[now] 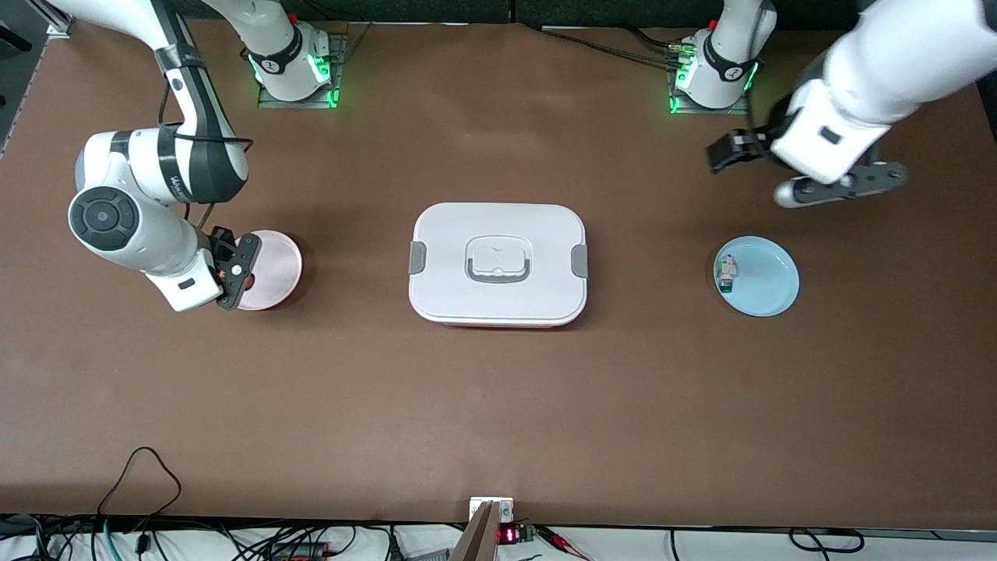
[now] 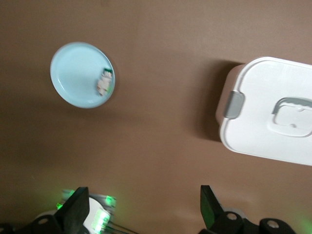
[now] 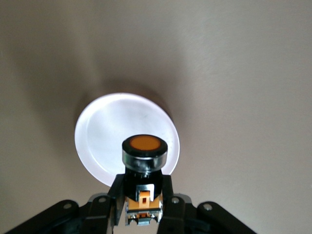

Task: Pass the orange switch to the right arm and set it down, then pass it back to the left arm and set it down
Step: 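Lower the orange switch onto the white plate with the right gripper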

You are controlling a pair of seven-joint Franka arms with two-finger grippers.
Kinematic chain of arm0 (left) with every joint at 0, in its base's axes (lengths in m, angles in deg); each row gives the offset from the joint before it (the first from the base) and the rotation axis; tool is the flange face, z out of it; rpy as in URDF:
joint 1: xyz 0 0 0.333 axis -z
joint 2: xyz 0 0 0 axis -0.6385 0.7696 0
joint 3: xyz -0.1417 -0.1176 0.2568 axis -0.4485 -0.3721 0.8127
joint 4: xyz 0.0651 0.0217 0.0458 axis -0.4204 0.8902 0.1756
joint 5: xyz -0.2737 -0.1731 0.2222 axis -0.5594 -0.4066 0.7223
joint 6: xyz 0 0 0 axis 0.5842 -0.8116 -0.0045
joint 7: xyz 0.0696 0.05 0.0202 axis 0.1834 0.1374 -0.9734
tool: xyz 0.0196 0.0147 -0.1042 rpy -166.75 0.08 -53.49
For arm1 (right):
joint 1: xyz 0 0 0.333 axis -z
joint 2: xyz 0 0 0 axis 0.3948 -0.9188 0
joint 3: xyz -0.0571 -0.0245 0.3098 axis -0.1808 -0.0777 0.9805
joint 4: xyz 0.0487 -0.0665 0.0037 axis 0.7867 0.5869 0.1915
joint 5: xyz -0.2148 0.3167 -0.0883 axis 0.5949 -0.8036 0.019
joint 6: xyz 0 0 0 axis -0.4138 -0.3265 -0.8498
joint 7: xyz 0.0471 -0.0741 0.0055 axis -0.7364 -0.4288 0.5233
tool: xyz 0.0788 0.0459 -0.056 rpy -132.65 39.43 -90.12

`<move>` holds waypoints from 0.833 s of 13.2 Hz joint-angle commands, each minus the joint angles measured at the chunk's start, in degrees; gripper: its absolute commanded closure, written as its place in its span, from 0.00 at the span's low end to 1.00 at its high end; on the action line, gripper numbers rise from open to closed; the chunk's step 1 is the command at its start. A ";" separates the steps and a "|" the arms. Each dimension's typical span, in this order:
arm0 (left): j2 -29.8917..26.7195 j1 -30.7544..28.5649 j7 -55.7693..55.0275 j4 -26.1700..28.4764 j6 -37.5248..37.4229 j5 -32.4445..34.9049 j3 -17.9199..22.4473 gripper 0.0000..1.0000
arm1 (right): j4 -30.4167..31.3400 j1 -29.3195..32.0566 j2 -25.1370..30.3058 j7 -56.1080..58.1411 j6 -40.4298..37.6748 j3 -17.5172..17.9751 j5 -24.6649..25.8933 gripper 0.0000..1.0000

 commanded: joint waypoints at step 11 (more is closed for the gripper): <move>-8.32 -1.67 24.86 11.89 11.53 3.30 7.72 0.00 | 21.56 3.24 2.39 11.21 25.18 0.78 1.30 0.67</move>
